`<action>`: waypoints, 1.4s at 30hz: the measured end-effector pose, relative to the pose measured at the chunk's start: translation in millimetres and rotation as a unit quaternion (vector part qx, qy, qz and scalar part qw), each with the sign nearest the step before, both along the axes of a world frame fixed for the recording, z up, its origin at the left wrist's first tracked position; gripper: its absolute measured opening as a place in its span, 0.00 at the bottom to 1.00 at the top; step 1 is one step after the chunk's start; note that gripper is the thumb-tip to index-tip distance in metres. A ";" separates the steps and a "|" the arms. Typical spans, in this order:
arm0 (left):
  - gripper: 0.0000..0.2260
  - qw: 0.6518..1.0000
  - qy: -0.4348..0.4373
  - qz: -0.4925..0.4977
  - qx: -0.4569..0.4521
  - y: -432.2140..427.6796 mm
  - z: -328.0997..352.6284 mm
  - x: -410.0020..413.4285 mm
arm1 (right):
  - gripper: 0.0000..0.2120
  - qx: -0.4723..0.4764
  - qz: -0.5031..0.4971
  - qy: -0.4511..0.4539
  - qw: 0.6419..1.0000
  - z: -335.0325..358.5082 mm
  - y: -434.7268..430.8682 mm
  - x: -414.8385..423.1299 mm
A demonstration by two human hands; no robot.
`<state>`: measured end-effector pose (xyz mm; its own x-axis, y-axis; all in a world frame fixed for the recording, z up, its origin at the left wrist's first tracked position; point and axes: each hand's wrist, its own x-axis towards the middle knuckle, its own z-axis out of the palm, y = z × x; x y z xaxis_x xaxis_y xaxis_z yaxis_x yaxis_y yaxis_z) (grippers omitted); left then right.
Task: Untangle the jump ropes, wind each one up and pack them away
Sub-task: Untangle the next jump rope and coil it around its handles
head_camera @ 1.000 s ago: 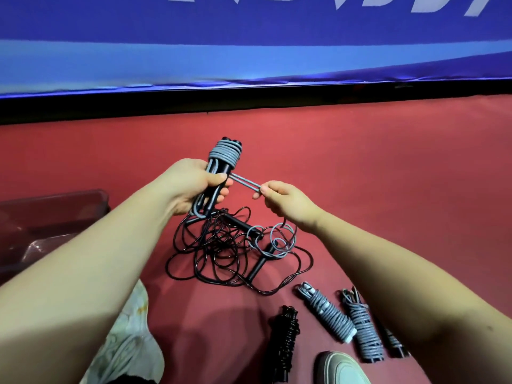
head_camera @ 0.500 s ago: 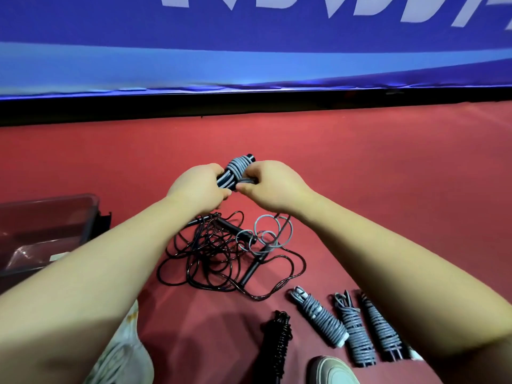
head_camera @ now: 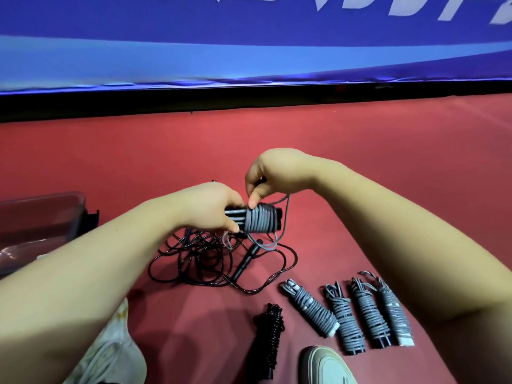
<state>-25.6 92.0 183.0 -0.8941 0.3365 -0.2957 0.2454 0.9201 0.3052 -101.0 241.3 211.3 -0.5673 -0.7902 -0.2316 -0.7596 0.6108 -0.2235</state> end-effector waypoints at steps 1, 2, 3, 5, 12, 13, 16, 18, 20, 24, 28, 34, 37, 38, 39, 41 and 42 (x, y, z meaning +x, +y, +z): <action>0.08 1.000 -0.006 -0.022 -0.004 3.0 -1.3 1.6 | 0.10 0.007 0.011 -0.065 0.998 -1.3 2.3 -3.0; 0.08 0.999 -0.014 -0.041 -0.006 6.1 -2.4 3.9 | 0.08 0.016 0.022 -0.118 0.993 -3.6 4.4 -5.0; 0.08 0.998 -0.022 -0.058 -0.007 9.1 -3.8 6.2 | 0.05 0.026 0.030 -0.159 0.987 -7.3 6.9 -6.6; 0.11 0.996 -0.039 -0.083 -0.004 12.1 -6.5 9.8 | 0.04 0.042 0.025 -0.227 0.973 -18.1 12.7 -7.9; 0.09 0.988 -0.056 -0.038 0.137 0.4 10.0 18.3 | 0.15 -0.198 -0.117 -0.429 0.874 -65.5 42.1 3.1; 0.08 0.981 -0.057 -0.011 0.185 -0.8 14.5 18.1 | 0.16 -0.240 -0.147 -0.440 0.853 -71.5 44.7 4.0; 0.09 0.938 -0.044 0.108 0.325 1.2 19.4 10.9 | 0.14 -0.336 -0.193 -0.480 0.787 -86.5 39.9 4.5; 0.12 0.882 -0.048 0.201 0.423 2.6 16.3 3.9 | 0.12 -0.390 -0.227 -0.469 0.759 -90.6 27.5 5.7; 0.16 0.828 -0.039 0.272 0.488 -2.0 12.7 -2.7 | 0.10 -0.440 -0.240 -0.446 0.742 -91.8 13.0 9.2; 0.11 0.799 -0.032 0.337 0.497 -22.0 3.8 -7.8 | 0.07 -0.478 -0.254 -0.333 0.772 -94.0 -5.9 13.4; 0.13 0.765 -0.046 0.395 0.507 -30.9 -2.5 -4.1 | 0.09 -0.298 -0.192 -0.006 0.935 -98.5 -14.8 16.2; 0.11 0.736 -0.045 0.409 0.538 -35.8 2.1 -1.2 | 0.10 -0.284 -0.236 -0.043 0.928 -120.4 -30.2 24.5; 0.10 0.722 -0.023 0.423 0.547 -37.4 3.6 -3.7 | 0.09 -0.343 -0.315 -0.130 0.875 -121.1 -29.5 17.8; 0.09 0.716 -0.014 0.430 0.549 -37.8 2.9 -4.5 | 0.09 -0.340 -0.324 -0.138 0.872 -119.5 -28.8 15.2; 0.08 0.712 -0.004 0.437 0.549 -38.6 1.5 -5.9 | 0.10 -0.329 -0.319 -0.136 0.878 -116.7 -28.4 14.2; 0.09 0.712 0.020 0.447 0.541 -42.3 -3.6 -9.2 | 0.10 -0.289 -0.272 -0.099 0.913 -110.6 -28.4 16.5; 0.10 0.722 0.035 0.447 0.527 -45.3 -7.0 -10.8 | 0.10 -0.267 -0.245 -0.074 0.929 -105.2 -28.1 20.0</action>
